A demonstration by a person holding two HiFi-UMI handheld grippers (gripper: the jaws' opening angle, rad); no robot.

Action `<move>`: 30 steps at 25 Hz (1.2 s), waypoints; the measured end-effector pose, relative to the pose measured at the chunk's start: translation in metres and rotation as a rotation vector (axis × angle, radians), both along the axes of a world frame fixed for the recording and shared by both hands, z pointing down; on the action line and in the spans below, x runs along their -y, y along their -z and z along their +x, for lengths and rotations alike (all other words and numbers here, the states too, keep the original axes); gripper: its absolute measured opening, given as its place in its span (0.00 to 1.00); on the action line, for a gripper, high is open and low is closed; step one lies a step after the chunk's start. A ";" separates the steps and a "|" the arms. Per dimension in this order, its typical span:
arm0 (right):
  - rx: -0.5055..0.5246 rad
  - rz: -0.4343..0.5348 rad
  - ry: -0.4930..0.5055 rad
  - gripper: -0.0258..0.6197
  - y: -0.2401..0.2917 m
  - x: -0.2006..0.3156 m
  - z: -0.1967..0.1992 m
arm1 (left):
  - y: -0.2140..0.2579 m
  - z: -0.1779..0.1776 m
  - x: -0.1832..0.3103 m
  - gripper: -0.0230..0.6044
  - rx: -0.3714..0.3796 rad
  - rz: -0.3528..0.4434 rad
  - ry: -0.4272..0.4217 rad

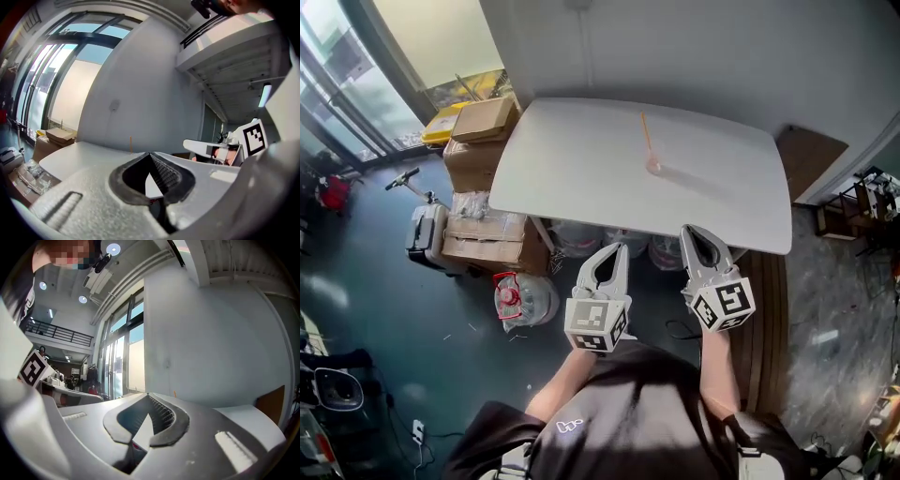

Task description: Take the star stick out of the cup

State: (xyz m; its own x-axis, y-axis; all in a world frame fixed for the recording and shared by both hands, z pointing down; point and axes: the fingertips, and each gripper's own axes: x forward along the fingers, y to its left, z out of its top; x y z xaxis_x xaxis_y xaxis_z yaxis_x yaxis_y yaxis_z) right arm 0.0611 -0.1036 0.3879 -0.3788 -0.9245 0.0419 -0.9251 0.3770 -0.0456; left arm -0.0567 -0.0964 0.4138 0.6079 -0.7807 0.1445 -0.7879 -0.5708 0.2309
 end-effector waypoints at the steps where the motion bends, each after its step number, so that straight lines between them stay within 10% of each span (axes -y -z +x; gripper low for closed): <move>1: -0.001 0.002 -0.007 0.05 0.001 0.007 -0.001 | 0.001 0.000 0.008 0.04 0.000 0.001 -0.011; 30: -0.001 -0.044 -0.052 0.07 -0.025 0.100 0.043 | -0.015 0.065 0.119 0.04 -0.004 -0.057 -0.050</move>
